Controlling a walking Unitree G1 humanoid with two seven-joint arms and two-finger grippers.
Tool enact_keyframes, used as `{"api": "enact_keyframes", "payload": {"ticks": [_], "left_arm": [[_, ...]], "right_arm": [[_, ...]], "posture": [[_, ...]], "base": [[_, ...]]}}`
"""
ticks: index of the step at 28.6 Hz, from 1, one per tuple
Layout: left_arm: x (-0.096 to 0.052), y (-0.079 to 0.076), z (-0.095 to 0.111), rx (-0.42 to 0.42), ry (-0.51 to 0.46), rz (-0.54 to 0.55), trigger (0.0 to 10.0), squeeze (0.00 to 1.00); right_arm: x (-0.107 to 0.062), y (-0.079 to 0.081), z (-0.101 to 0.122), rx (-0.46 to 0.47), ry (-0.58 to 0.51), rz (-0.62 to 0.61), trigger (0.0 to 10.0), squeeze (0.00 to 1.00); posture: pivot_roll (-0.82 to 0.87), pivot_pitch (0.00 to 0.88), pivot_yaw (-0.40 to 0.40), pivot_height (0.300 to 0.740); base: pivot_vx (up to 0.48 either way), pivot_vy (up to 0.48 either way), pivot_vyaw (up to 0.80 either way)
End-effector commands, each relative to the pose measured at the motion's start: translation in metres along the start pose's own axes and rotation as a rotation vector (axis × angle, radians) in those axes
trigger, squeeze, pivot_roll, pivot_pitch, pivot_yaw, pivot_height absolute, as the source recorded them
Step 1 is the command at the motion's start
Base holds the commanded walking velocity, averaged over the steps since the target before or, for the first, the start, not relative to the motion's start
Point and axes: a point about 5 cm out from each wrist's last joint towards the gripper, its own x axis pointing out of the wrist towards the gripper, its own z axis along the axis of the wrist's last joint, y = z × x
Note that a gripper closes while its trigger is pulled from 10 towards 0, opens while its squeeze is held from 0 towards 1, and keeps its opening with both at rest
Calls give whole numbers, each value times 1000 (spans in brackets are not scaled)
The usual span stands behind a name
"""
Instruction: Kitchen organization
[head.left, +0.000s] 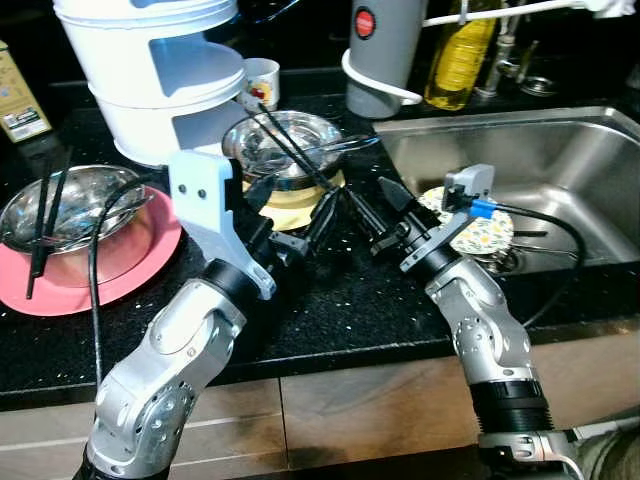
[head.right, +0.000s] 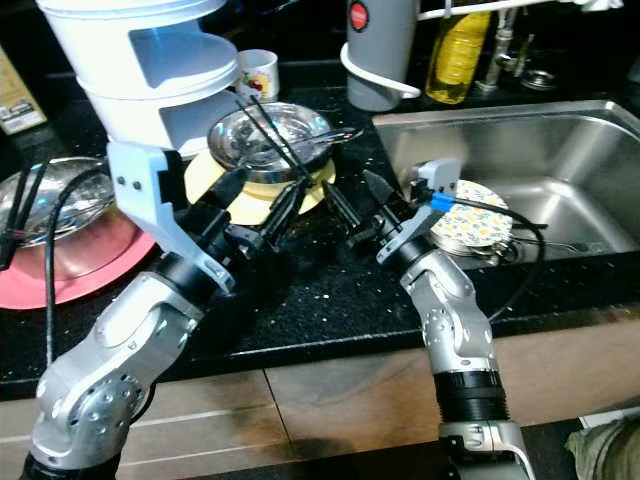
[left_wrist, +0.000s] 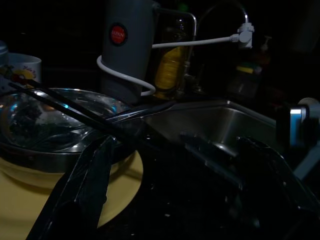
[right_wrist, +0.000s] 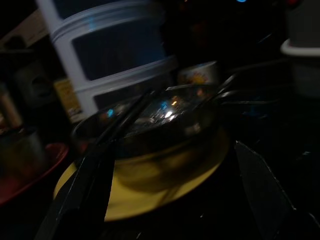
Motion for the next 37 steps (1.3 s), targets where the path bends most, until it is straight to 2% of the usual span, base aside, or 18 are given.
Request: {"api": "enact_keyframes", "payload": {"ticks": [1, 2, 3, 5, 10, 14, 17, 20, 25, 33, 37], "left_arm": [[0, -2, -3, 8, 11, -14, 10000, 0], [2, -4, -3, 21, 8, -18, 10000, 0], [2, -4, -3, 21, 8, -18, 10000, 0], [5, -5, -4, 40, 5, -10, 10000, 0], [7, -3, -7, 55, 7, 13, 10000, 0], [6, -1, -7, 42, 2, 11, 10000, 0], [4, 1, -8, 44, 9, 9, 10000, 0], [3, 3, -10, 68, 23, 8, 10000, 0], [4, 9, -16, 136, 63, 56, 10000, 0], [6, 4, -17, 118, 59, 28, 10000, 0], [5, 1, -16, 99, 39, 10, 10000, 0]], "right_arm": [[-4, -6, -5, 25, 5, -39, 10000, 0], [-4, -17, 4, 29, -39, -96, 10000, 0], [-4, -17, 4, 29, -39, -96, 10000, 0], [-4, -27, 16, 40, -91, -146, 10000, 0], [-5, -35, 32, 55, -153, -168, 10000, 0], [-5, -33, 39, 61, -181, -139, 10000, 0], [-4, -30, 48, 74, -232, -112, 10000, 0], [-3, -30, 51, 94, -253, -106, 10000, 0], [-3, -31, 56, 126, -297, -112, 10000, 0], [-4, -35, 61, 147, -321, -146, 10000, 0], [-4, -35, 66, 102, -314, -139, 10000, 0]], "posture": [[121, 77, -33, 740], [121, 77, -33, 740], [121, 77, -33, 740], [118, 76, -32, 740], [116, 76, -32, 740], [112, 72, -32, 740], [114, 70, -32, 740], [114, 66, -31, 740], [112, 55, -25, 740], [109, 51, -24, 740], [108, 63, -25, 740]], "base": [[0, 0, 556], [0, 0, 0], [0, 0, 0], [0, 0, 0], [0, 0, 0], [0, 0, 0], [0, 0, 773], [0, 0, 794], [0, -384, 788], [0, 0, 106], [0, 0, 0]]}}
